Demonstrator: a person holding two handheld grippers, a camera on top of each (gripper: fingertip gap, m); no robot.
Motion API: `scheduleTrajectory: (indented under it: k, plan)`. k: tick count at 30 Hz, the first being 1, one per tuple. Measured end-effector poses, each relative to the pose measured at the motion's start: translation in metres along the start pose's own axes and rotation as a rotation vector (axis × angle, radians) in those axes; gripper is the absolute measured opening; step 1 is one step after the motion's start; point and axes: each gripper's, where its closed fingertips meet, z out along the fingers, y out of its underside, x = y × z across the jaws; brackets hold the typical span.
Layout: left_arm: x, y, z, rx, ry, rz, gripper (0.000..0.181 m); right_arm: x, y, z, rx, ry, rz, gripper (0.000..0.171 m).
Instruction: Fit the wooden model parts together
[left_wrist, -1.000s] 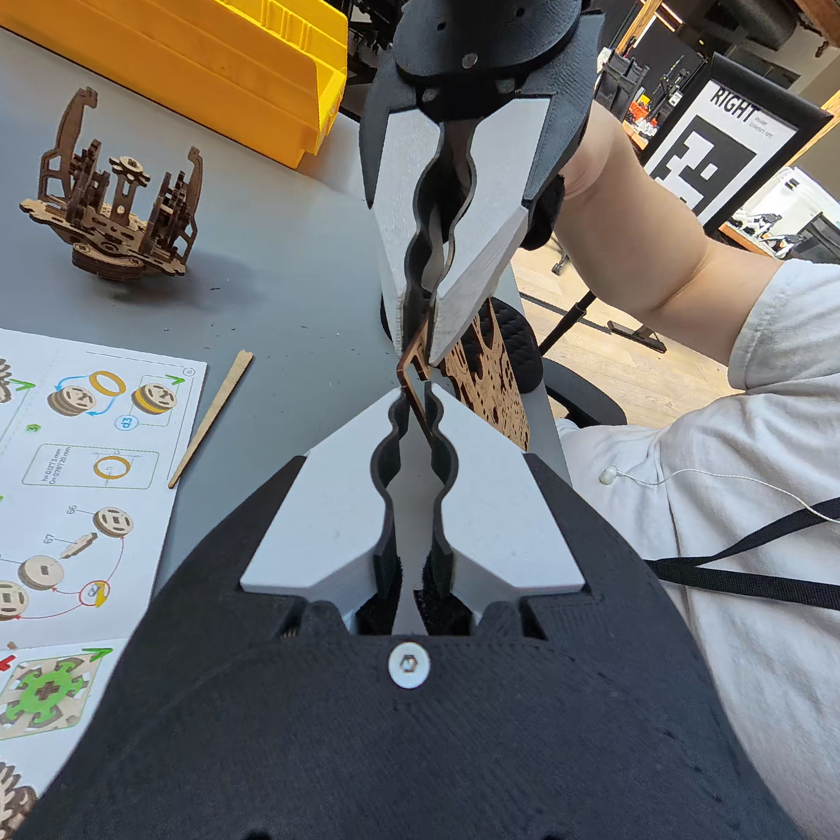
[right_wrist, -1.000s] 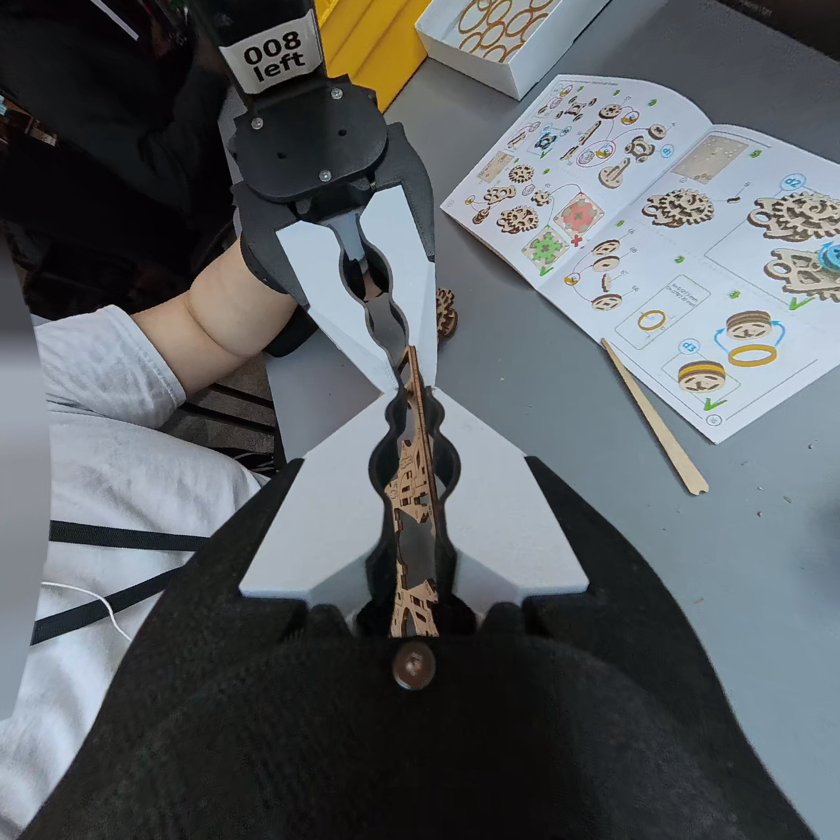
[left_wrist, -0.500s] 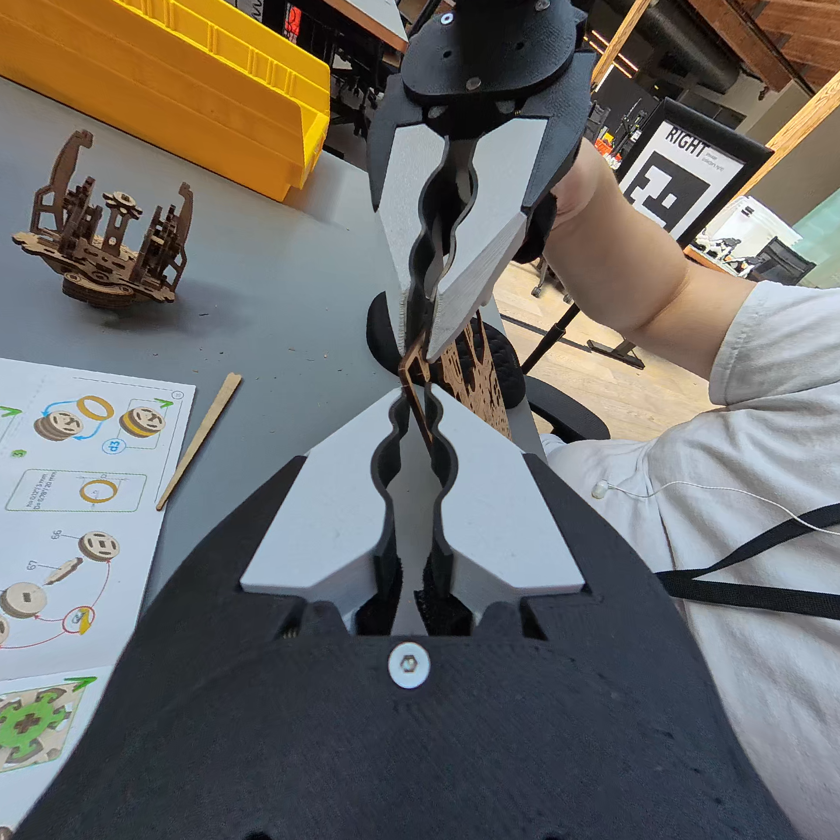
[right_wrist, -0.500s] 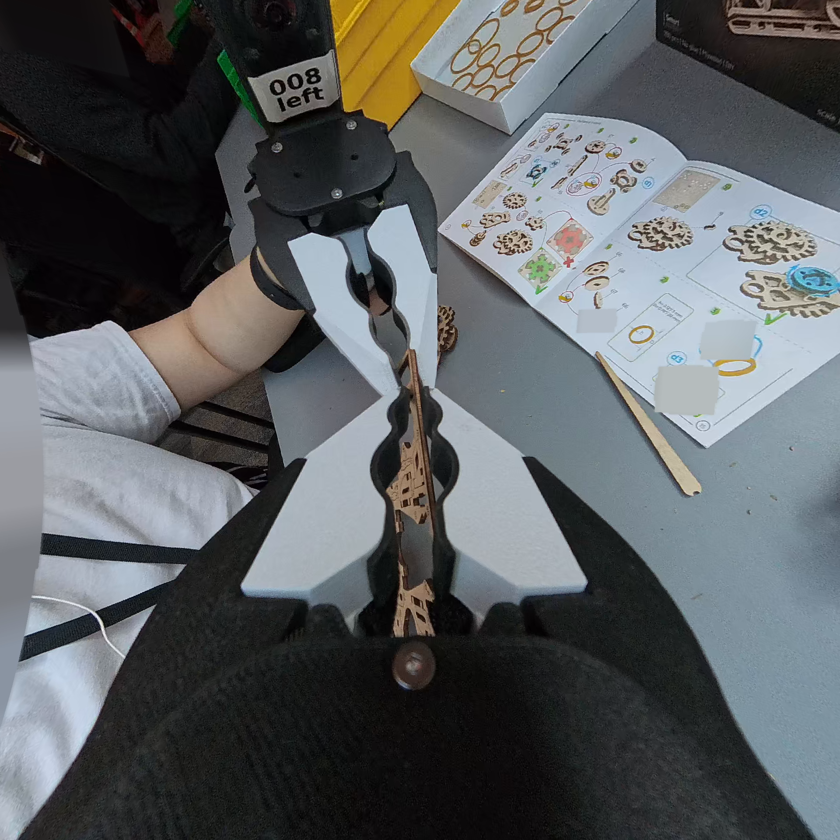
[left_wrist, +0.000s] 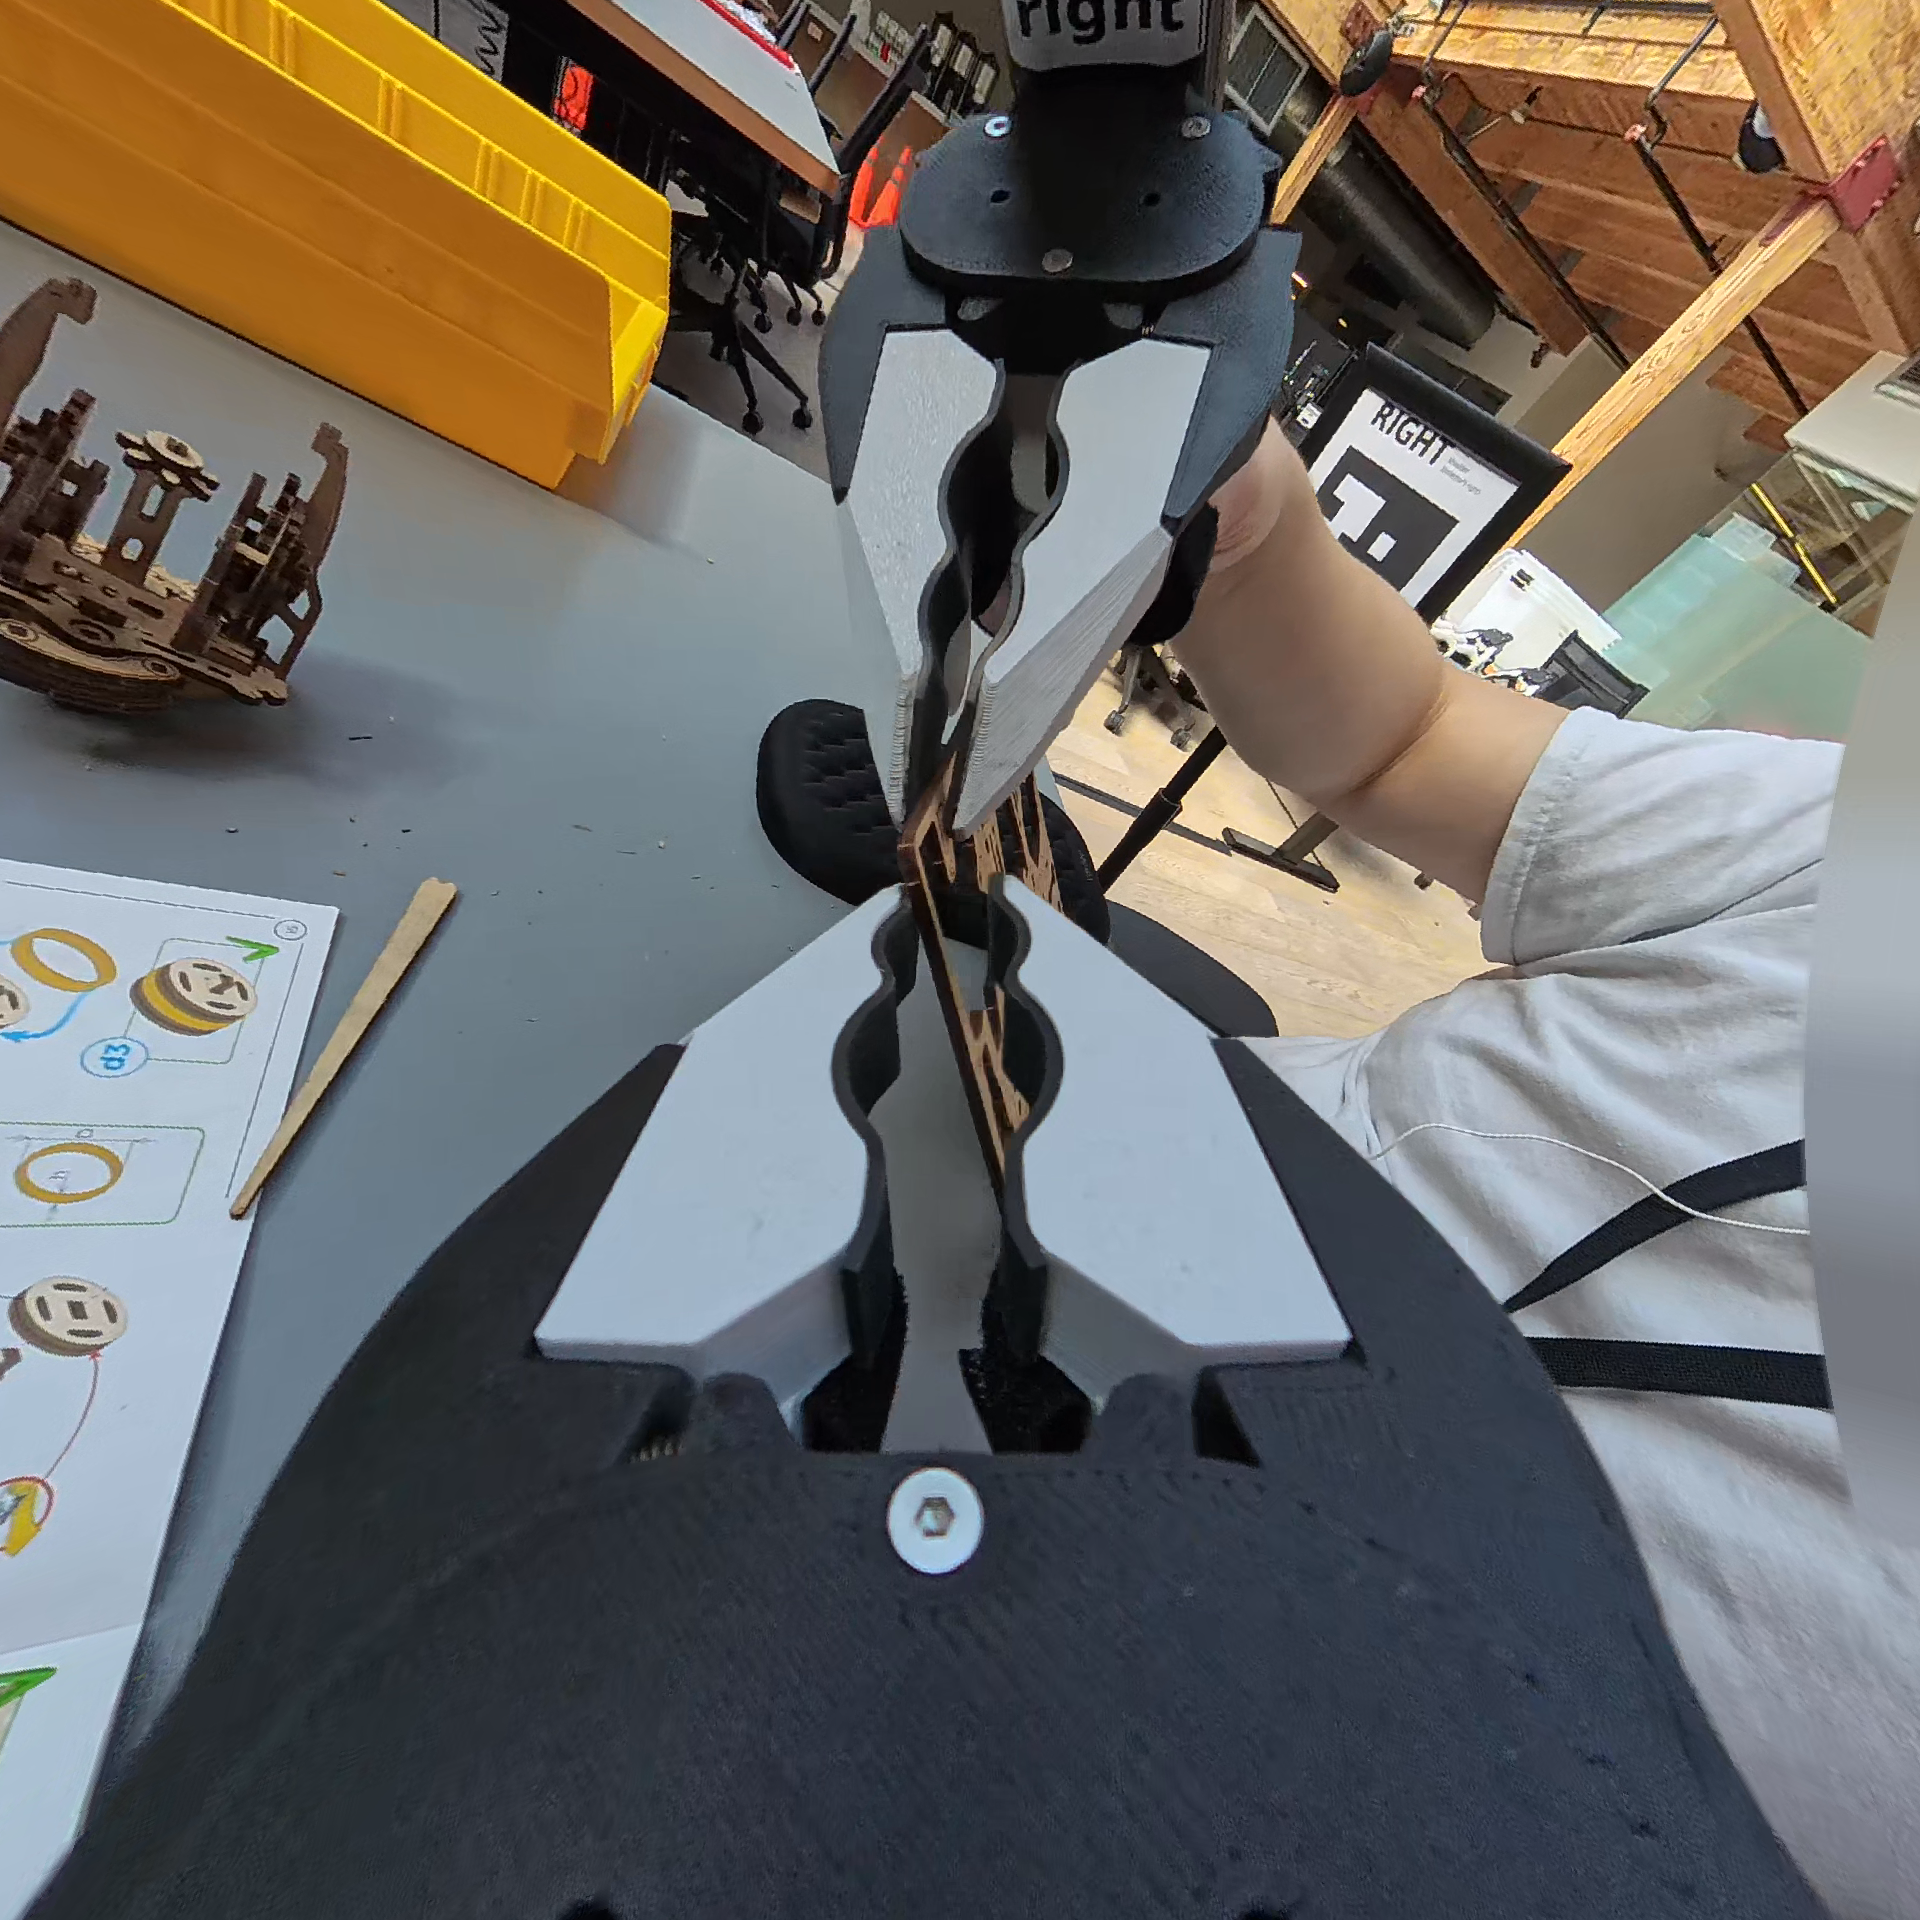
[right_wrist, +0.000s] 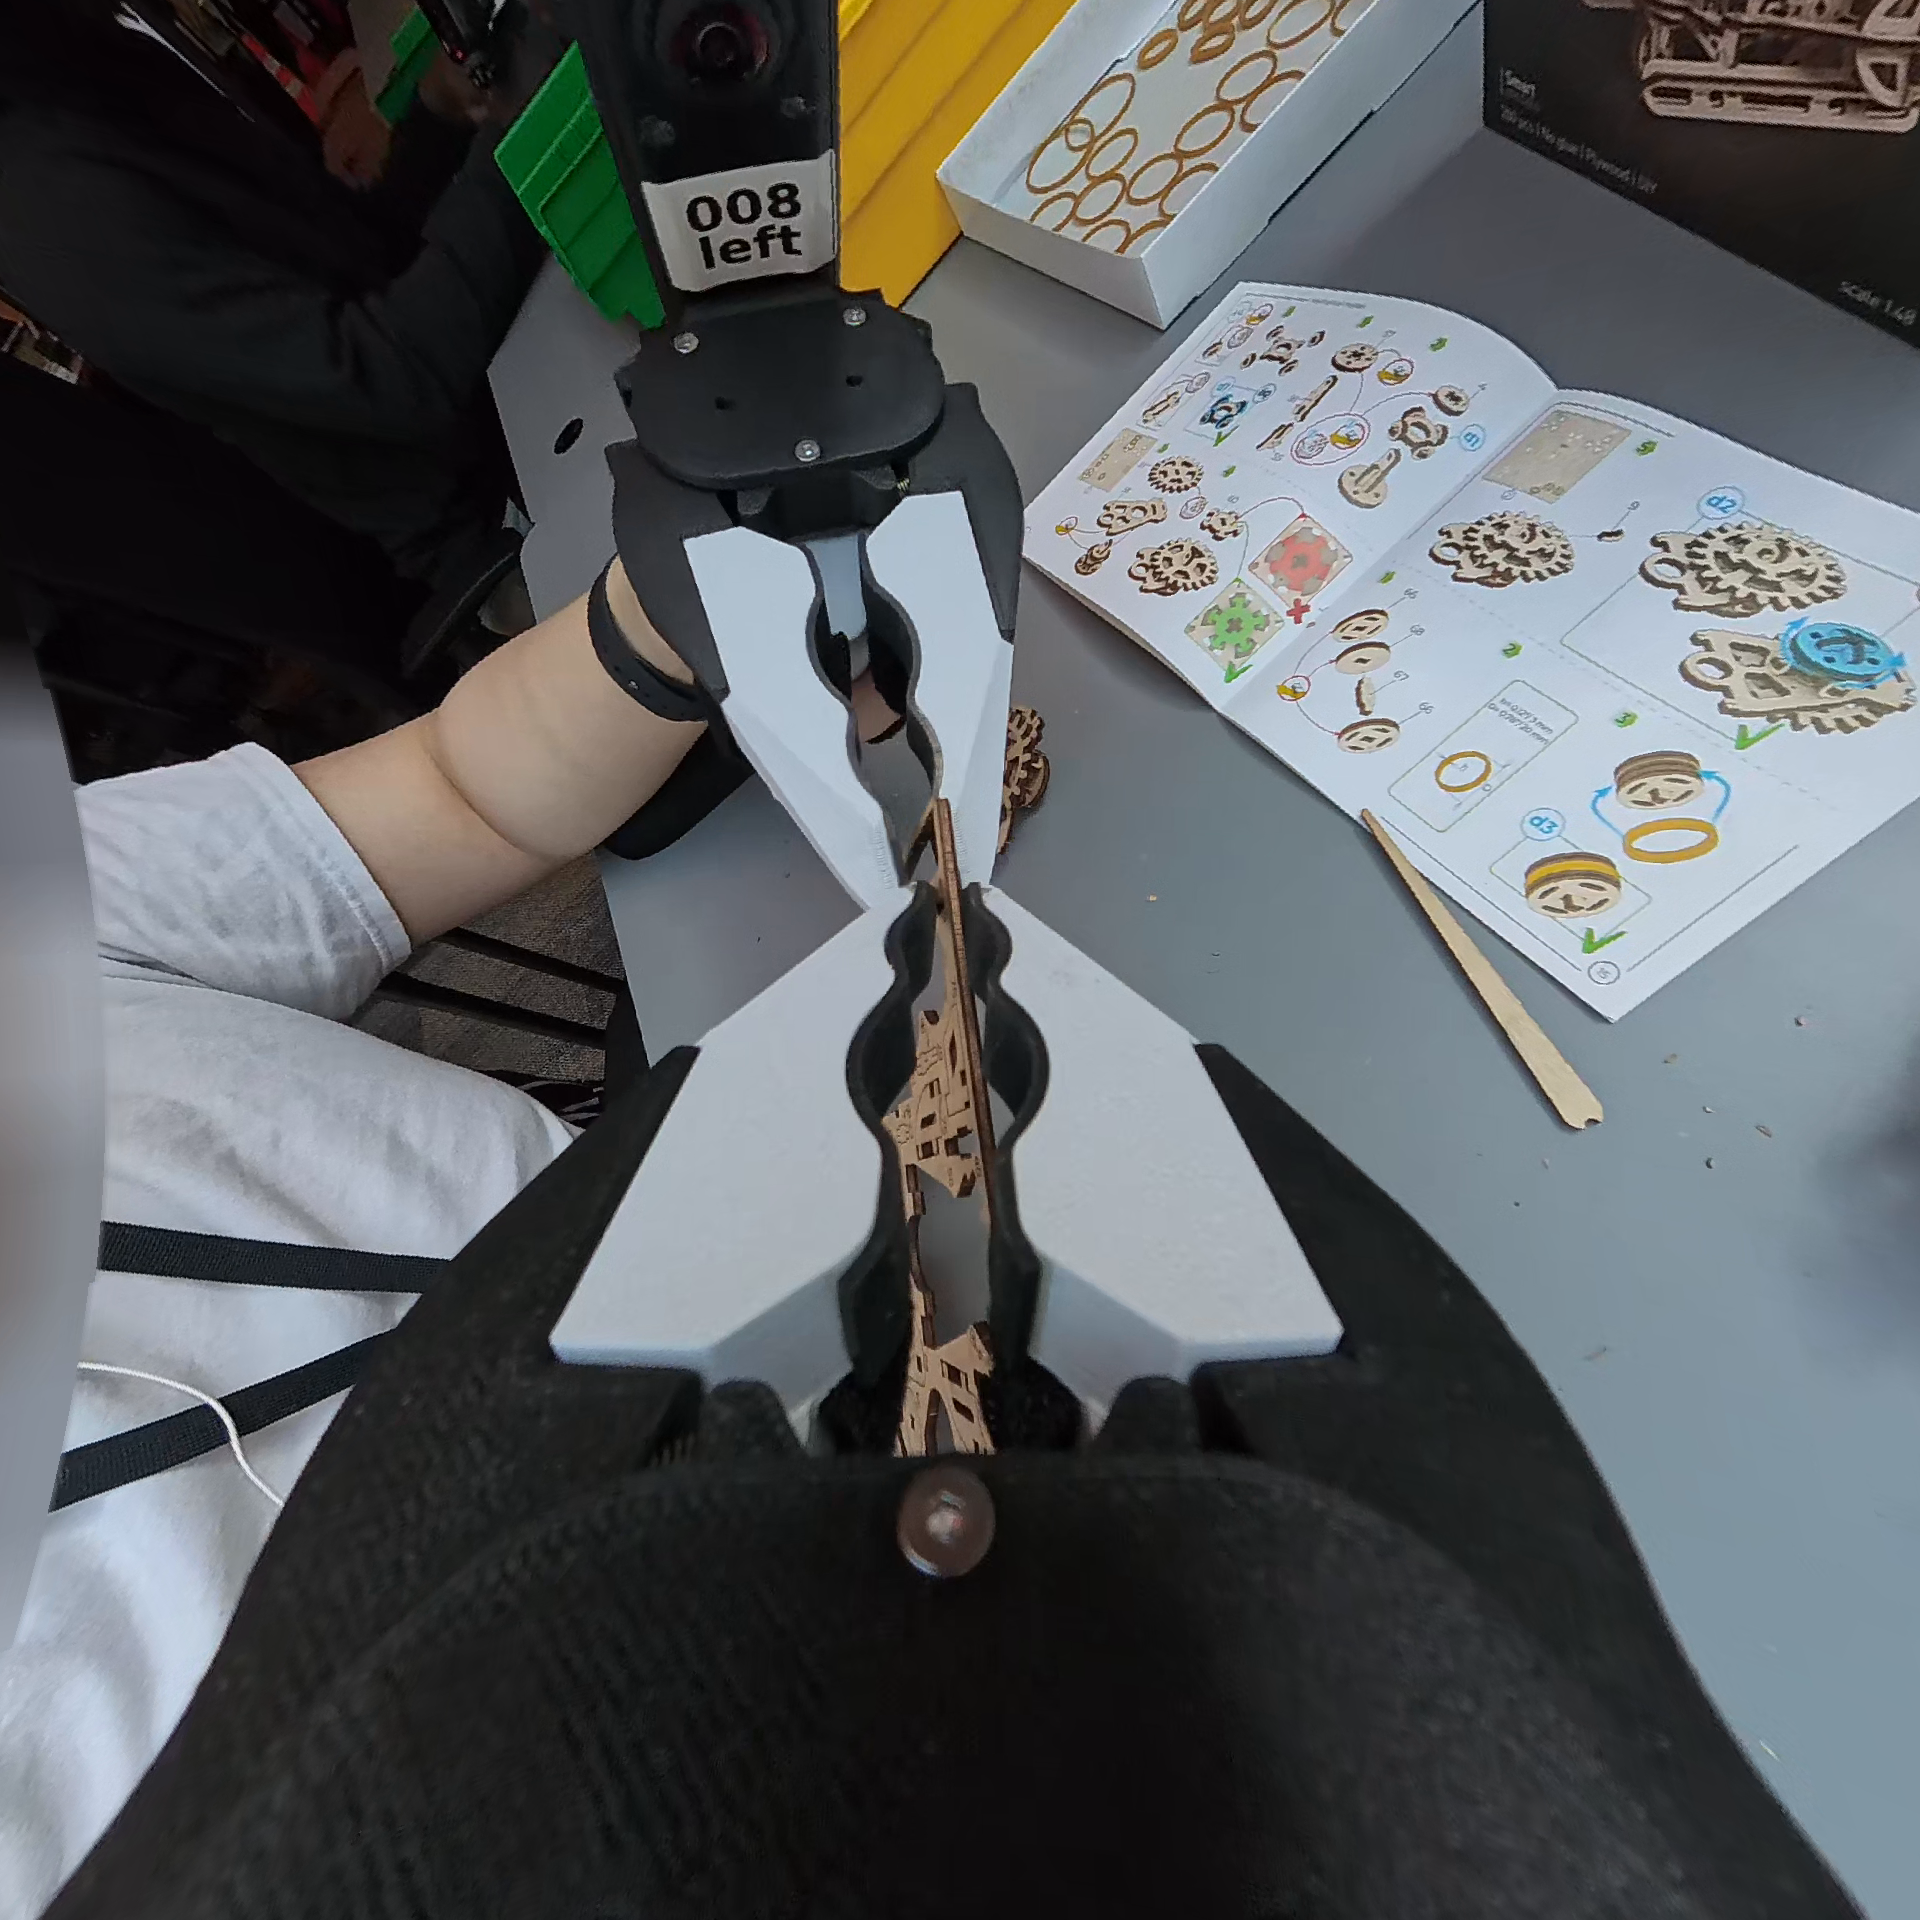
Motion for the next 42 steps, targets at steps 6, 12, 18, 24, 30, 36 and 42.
scheduleTrajectory:
  k: [6,12,18,24,30,36,42]
  plan:
    - [-0.001,0.0,0.0,-0.002,-0.008,-0.014,0.003,0.0,0.001,0.0,0.0,0.018,-0.028,0.005]
    - [0.001,-0.001,0.002,0.008,0.007,-0.022,0.004,-0.001,0.001,-0.001,0.002,0.016,-0.031,0.005]
    - [0.003,-0.002,0.001,0.01,0.016,-0.01,0.004,-0.004,0.001,-0.001,0.0,0.004,-0.03,0.004]
    - [0.005,-0.003,0.0,0.005,0.012,0.004,0.001,-0.006,-0.001,-0.001,0.017,-0.015,-0.013,0.005]
    - [0.007,-0.001,0.001,-0.002,0.023,0.022,0.002,-0.007,0.002,-0.001,0.013,-0.025,0.009,0.005]
    - [0.01,0.0,0.001,0.001,0.06,-0.003,0.0,-0.01,0.003,-0.001,0.009,-0.034,0.013,0.003]
    - [0.011,0.003,0.003,-0.001,0.076,-0.021,0.0,-0.01,0.007,-0.001,-0.018,0.001,-0.02,0.003]
